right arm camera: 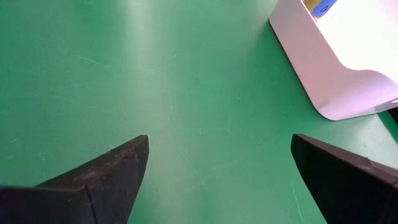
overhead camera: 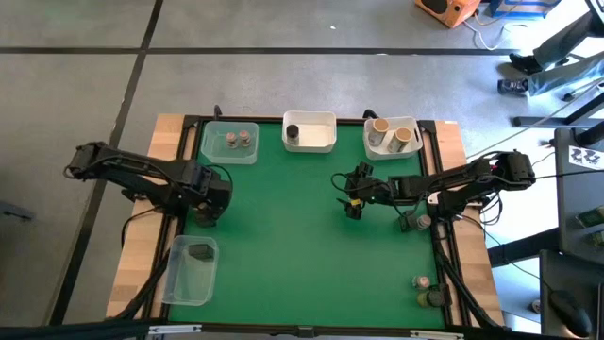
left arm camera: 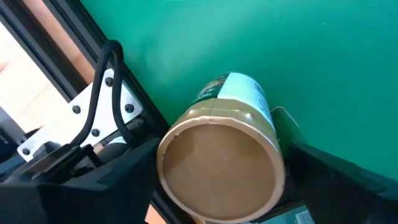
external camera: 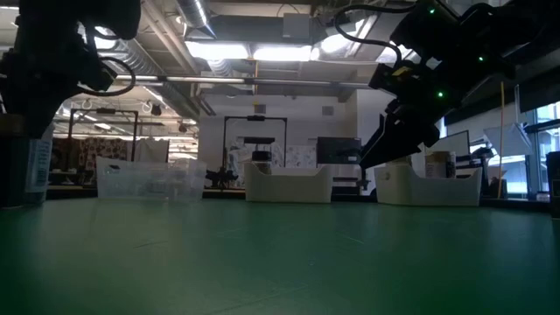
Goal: Sort spices by type
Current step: Put the big brown seasoning bottle into the right white bin
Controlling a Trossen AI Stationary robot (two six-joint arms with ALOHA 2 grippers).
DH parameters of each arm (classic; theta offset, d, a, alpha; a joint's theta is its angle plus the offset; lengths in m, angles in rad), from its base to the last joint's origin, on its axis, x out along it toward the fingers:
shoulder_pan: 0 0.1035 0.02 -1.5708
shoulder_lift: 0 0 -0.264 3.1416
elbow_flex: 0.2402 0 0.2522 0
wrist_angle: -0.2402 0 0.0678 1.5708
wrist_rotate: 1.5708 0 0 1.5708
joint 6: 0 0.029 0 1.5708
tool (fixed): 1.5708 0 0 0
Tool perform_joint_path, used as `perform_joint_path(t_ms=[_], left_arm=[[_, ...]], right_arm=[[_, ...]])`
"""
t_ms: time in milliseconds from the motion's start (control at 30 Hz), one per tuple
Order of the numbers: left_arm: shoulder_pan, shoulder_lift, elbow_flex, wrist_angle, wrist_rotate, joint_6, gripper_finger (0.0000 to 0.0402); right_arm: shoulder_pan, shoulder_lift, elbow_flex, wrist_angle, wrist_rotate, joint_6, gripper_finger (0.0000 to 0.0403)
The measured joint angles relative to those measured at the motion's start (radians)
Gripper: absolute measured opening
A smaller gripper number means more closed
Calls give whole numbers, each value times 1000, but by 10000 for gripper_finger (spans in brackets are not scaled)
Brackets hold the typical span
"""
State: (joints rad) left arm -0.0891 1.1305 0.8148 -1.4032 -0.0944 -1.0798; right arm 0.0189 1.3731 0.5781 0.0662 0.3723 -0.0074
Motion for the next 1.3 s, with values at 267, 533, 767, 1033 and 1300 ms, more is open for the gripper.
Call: perform_joint_path(t_ms=[267,533,767,1033,1300], left_arm=[[0,-1,1,11,-13,70,262],[0,1,33,56,-83,148,263],[15,0,99,166,-123,226,264],[79,46,103,380,-125,391,266],[124,202,182,424,-109,518,266]], right_arm=[[0,0,0,0,2,0,390],[0,0,1,-1,54,2,390],[0,-1,43,-40,44,2,390],[0,-1,72,-81,36,0,390],[0,-1,72,-60,35,-1,390]])
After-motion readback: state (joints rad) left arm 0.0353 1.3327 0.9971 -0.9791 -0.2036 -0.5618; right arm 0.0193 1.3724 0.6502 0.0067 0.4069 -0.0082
